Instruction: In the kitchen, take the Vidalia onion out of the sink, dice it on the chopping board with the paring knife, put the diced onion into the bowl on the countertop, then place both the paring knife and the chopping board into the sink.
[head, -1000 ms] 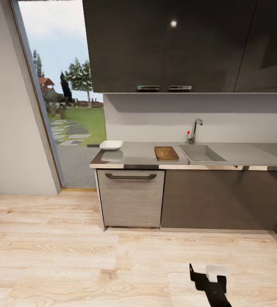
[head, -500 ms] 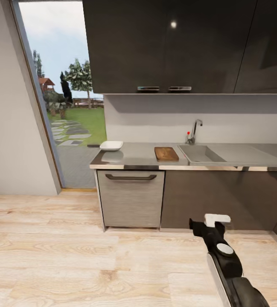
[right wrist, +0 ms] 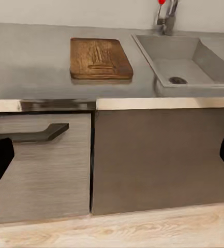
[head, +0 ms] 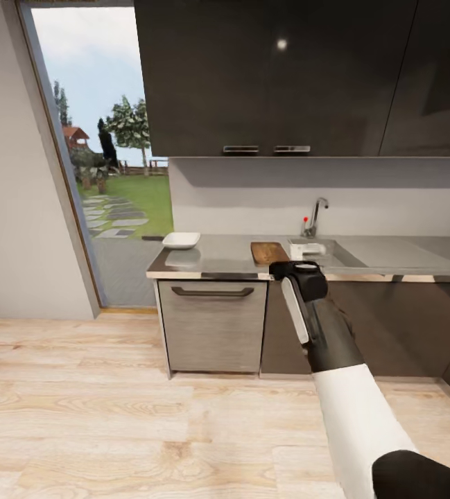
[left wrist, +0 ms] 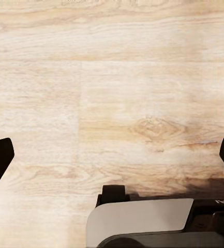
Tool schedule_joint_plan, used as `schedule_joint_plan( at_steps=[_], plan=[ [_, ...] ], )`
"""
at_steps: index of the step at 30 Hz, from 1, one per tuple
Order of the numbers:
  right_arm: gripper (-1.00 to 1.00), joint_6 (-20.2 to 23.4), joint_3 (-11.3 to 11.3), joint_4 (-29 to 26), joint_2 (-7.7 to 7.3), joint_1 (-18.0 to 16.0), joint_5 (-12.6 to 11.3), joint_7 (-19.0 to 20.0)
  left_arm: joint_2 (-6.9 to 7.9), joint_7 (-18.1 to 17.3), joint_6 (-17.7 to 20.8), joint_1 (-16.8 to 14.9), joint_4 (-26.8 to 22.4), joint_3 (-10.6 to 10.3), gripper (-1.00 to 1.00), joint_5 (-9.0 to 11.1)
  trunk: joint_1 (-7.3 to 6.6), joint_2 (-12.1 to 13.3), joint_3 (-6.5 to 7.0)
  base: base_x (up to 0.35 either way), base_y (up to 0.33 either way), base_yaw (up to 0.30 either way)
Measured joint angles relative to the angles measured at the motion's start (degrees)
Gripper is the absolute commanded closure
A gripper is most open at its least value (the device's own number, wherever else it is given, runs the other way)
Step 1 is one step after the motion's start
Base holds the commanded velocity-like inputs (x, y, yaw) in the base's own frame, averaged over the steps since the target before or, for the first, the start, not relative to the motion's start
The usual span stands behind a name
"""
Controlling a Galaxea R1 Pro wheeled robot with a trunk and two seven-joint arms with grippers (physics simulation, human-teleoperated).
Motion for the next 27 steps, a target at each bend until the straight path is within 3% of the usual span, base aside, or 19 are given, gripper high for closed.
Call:
schedule_joint_plan(
  at_steps=[1, 4, 10, 14, 18, 27],
  plan=[
    [-1.00, -0.2, 0.1, 5.1, 0.00, -3.9, -0.1, -0.1, 0.00, 0.0, 0.0, 0.0, 0.0, 0.0, -1.00, 0.0, -0.22, 0.4, 0.18, 0.000, 0.000, 0.000],
    [-1.00, -1.6, 0.3, 14.6, 0.00, -10.7, -0.2, -0.3, 0.00, 0.0, 0.0, 0.0, 0.0, 0.0, -1.00, 0.1, -0.88, 1.6, 0.71, 0.000, 0.000, 0.000],
    [-1.00, -11.1, 0.0, 36.6, 0.00, -23.5, -0.3, -0.3, -0.39, -0.2, 0.0, 0.0, 0.1, 0.0, -1.00, 0.1, -2.20, 4.0, 1.80, 0.000, 0.000, 0.000],
    [-1.00, -12.7, -1.1, 41.0, 0.00, -26.6, -0.7, -0.1, -0.62, -0.2, 0.0, 0.0, 0.2, 0.0, -1.00, 0.1, -3.08, 5.6, 2.51, 0.000, 0.000, 0.000],
    [-1.00, -13.4, -5.1, 42.6, 0.00, -27.5, -1.6, 0.1, -0.77, -0.2, 0.0, 0.0, 0.2, 0.0, -1.00, 0.0, -3.96, 7.2, 3.23, 0.000, 0.000, 0.000],
    [-1.00, -16.8, -6.7, 44.3, -0.23, -27.5, -1.9, 1.6, -0.71, -0.2, 0.0, 0.0, 0.3, 0.0, -1.00, 0.0, -5.93, 10.8, 4.84, 0.000, 0.000, 0.000]
  ],
)
